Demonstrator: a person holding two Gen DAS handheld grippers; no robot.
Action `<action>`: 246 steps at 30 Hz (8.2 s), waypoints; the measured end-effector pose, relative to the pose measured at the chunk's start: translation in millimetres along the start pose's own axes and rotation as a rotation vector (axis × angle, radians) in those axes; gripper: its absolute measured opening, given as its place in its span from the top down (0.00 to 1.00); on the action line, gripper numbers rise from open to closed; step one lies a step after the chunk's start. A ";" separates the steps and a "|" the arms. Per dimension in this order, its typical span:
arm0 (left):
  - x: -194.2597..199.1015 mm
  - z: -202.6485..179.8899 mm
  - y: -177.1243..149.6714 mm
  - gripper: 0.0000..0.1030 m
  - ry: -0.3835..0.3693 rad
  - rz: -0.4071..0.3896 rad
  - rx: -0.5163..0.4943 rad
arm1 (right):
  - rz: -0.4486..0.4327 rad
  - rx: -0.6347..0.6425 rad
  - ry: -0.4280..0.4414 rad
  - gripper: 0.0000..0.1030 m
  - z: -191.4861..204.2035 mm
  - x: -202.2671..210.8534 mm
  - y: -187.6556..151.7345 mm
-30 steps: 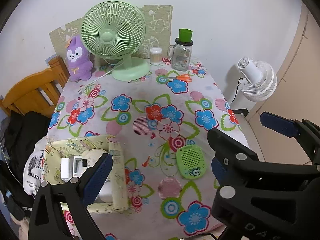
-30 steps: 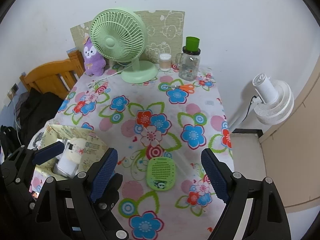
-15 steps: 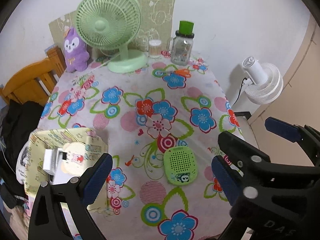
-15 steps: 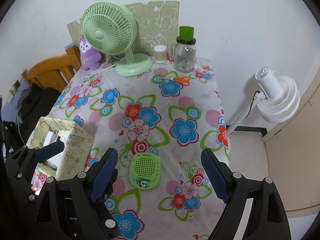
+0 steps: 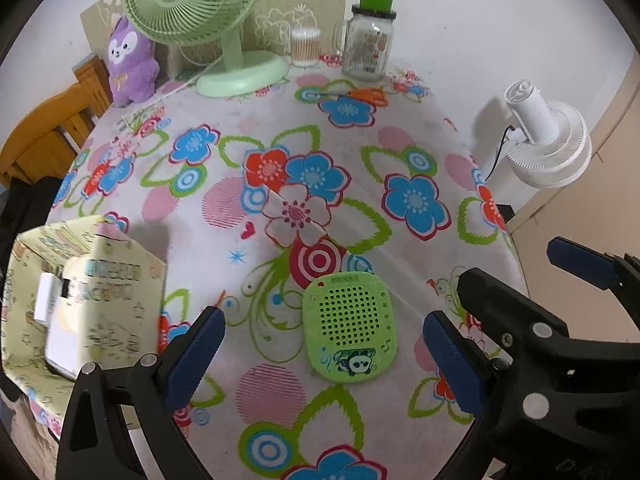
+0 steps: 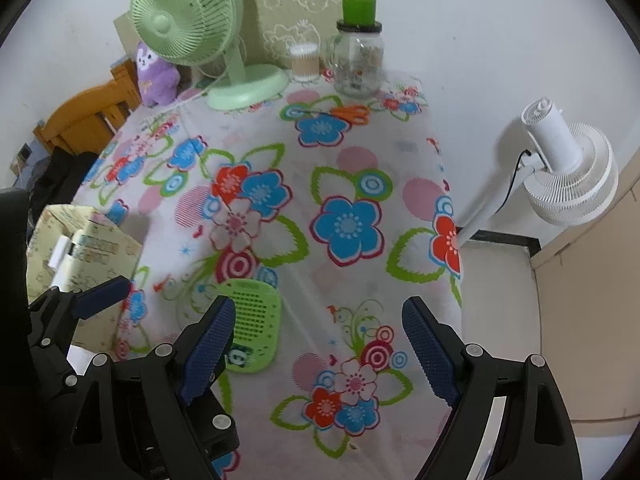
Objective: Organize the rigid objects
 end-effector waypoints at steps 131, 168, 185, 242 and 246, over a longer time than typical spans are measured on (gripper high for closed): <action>71.7 191.7 5.4 0.26 0.005 -0.069 -0.092 | -0.025 -0.125 -0.095 0.15 207.0 34.4 32.7; 34.5 215.1 -4.5 0.06 0.032 0.065 -0.091 | 0.103 -0.035 -0.065 0.15 232.7 -11.3 37.6; 97.6 177.7 5.1 0.05 0.054 -0.045 -0.053 | -0.048 -0.019 -0.014 0.15 191.3 65.2 38.9; 195.2 99.3 -3.2 0.00 0.076 -0.243 0.038 | -0.289 -0.100 -0.023 0.08 65.8 172.9 0.6; 196.1 101.2 -3.2 0.00 0.085 -0.246 0.041 | -0.291 -0.096 -0.022 0.08 67.1 172.0 0.9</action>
Point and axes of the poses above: each gripper's, at about its wrist camera, not at the fingertips, and x roughly against the way its jaws point, z to its left, y to its top, the point moved 5 cm from there along -x, roughly the way its jaws point, and after that the axes turned 6 degrees about z, right-handed, at the moved point
